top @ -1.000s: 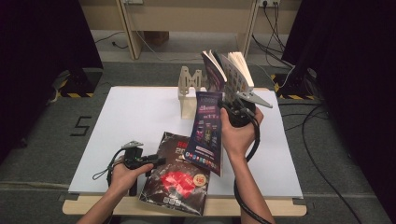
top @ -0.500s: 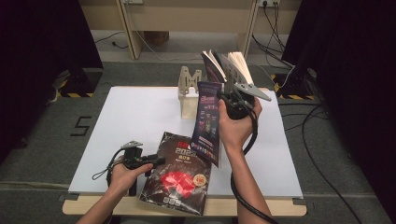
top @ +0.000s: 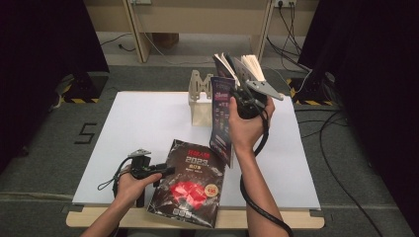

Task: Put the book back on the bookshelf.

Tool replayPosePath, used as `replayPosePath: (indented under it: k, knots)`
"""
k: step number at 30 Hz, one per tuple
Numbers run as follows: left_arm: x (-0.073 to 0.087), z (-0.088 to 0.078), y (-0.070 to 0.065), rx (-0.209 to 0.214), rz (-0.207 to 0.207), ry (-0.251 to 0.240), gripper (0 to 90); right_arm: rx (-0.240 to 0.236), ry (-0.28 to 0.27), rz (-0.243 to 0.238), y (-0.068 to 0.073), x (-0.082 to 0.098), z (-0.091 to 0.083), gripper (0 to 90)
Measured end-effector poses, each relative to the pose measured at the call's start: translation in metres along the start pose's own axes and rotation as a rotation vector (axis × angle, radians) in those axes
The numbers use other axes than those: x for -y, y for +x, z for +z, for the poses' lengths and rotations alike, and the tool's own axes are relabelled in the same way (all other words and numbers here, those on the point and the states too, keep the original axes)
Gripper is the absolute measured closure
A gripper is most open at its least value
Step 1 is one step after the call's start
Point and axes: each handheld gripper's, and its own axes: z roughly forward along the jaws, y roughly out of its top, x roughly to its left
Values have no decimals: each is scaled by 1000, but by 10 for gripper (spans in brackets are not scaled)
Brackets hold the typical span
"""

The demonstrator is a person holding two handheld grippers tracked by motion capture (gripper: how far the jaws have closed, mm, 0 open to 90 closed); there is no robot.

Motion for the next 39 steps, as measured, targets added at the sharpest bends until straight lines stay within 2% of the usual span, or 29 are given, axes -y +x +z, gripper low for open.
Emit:
replayPosePath:
  k: [9,21,37,39]
  knots:
    - [1,1,0,1,0,4,494,41,-17,-23,1,-5,11,834]
    - [1,2,1,1,-2,6,494,54,-45,-38,6,-12,29,834]
    - [2,2,4,3,-4,5,494,76,-54,-33,5,-18,58,833]
    - [2,2,4,1,-7,8,494,80,-59,-44,5,-19,60,833]
